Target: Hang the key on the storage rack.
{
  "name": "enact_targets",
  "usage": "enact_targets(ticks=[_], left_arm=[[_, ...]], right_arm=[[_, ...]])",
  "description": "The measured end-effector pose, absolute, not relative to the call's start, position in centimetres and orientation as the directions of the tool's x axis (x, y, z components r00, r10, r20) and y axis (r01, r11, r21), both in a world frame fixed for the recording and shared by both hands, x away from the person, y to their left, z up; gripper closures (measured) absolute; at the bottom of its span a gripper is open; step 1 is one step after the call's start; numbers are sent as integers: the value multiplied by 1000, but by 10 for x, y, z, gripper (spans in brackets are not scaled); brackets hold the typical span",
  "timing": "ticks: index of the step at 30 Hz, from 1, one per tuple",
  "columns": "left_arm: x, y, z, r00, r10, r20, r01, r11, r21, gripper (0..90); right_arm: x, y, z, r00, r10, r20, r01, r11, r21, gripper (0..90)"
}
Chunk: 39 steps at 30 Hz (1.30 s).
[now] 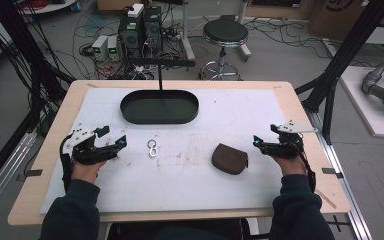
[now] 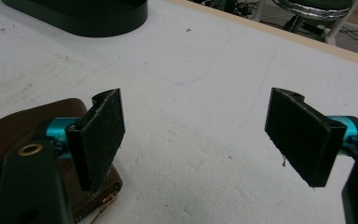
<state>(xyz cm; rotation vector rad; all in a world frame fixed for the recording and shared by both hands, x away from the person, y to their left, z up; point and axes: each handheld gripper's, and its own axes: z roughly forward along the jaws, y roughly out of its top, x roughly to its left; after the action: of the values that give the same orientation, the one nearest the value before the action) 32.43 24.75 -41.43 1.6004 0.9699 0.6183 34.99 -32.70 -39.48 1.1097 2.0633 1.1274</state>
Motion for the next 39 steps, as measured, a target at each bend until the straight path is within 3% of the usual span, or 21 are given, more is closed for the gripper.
enact_targets(ticks=[11,13,17,25,36,39], left_arm=[[334,231,-421,533,837,-121,321,-68,944,223],[337,225,-421,529,839,-127,333,-67,940,182],[342,210,-423,544,830,-121,360,-101,927,182],[354,186,-435,580,806,-120,469,-210,858,409],[386,175,-450,600,792,-113,557,-311,770,525],[388,174,-450,618,778,-109,546,-325,772,513]], right_arm=[[349,-328,-399,-533,845,-47,410,307,859,202],[348,-329,-399,-534,844,-44,410,304,860,202],[346,-329,-401,-535,843,-61,410,322,853,202],[340,-323,-399,-537,840,-74,401,331,854,202],[344,-322,-402,-540,840,-59,416,327,848,203],[345,-323,-402,-543,838,-60,418,331,846,203]])
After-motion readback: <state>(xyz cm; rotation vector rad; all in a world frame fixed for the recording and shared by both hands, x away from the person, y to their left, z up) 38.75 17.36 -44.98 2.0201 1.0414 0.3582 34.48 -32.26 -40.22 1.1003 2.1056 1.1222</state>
